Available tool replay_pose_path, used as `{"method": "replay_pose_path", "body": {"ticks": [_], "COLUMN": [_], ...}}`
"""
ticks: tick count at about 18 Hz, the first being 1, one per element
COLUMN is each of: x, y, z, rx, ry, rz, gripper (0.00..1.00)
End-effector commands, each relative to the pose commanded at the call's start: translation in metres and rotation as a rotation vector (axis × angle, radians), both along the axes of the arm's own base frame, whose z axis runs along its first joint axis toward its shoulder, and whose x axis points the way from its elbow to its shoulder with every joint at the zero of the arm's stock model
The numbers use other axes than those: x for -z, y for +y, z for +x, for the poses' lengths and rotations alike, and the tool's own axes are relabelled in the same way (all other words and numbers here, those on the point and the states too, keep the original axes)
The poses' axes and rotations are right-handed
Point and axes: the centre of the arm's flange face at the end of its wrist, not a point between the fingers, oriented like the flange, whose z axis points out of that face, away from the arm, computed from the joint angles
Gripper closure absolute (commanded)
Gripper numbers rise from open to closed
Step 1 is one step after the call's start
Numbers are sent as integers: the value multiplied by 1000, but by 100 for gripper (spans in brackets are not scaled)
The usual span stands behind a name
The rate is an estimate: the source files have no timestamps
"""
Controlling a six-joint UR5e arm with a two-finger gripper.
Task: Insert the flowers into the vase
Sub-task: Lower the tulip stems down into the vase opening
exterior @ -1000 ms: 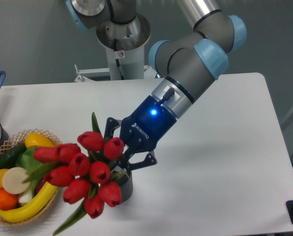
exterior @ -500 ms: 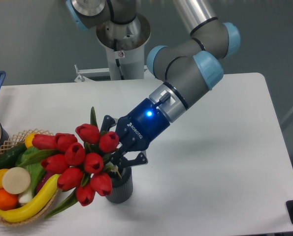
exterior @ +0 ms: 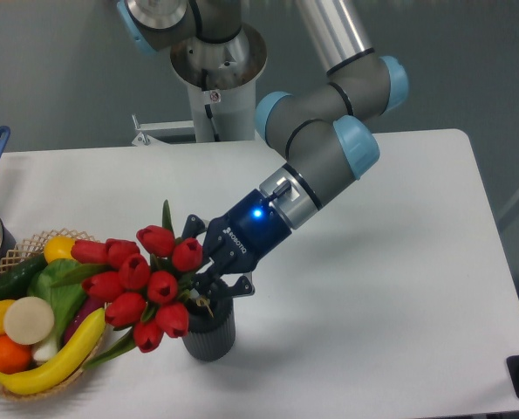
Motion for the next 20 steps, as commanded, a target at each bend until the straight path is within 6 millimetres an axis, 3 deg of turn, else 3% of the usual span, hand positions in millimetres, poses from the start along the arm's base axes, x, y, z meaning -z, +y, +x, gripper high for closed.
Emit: {"method": "replay_pose_path", "body": {"ticks": [2, 7, 13, 16, 18, 20], "x": [15, 23, 38, 42, 42, 40], "y": [-3, -5, -15, -22, -23, -26], "z": [-4, -5, -8, -10, -10, -12], "rx": [5, 5, 12, 2, 1, -5], "ry": [14, 13, 7, -12, -17, -17], "rz": [6, 3, 42, 46, 48, 52], "gripper": [88, 84, 62, 45, 22, 7]}}
